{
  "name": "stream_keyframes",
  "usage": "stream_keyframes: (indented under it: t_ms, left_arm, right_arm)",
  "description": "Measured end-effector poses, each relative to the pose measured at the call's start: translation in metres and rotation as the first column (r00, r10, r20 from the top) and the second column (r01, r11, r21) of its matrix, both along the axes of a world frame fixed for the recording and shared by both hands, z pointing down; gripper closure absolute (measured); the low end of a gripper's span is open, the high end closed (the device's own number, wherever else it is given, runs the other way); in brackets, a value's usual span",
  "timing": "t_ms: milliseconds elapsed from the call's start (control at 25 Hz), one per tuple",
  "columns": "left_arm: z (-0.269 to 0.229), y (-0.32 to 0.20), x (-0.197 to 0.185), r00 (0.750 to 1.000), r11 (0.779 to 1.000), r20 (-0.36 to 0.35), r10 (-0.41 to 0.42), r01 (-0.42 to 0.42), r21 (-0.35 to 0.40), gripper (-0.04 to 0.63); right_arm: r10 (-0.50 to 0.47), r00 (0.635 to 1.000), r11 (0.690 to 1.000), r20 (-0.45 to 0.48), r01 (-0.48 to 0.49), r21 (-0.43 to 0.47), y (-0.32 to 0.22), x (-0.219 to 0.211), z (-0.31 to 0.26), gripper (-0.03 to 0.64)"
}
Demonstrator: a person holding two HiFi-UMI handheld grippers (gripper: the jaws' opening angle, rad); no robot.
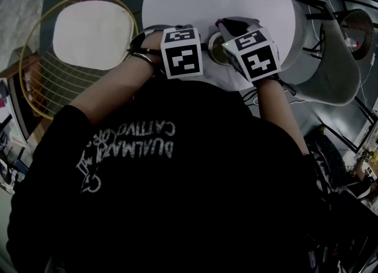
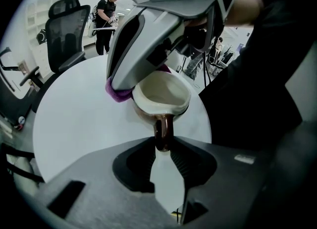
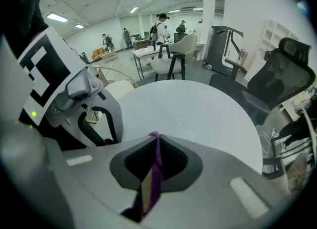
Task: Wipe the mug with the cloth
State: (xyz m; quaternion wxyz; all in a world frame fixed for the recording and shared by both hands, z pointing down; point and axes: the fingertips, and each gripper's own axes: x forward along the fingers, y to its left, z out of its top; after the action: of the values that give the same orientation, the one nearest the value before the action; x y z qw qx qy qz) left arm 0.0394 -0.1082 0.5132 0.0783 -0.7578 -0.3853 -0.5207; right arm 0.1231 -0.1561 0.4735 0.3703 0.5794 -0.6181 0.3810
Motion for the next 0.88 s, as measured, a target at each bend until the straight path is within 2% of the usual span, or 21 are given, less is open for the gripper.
stream_keyframes:
  t_ms: [880]
  left_arm:
    - [0.002, 0.001, 0.001, 0.998, 0.999, 0.029, -0.050, 0.050, -0.010, 0.500]
  right_arm:
    - [-0.044, 0.999, 0.999, 0.006, 0.044, 0.010, 0.003, -0.016, -0.004, 0.607]
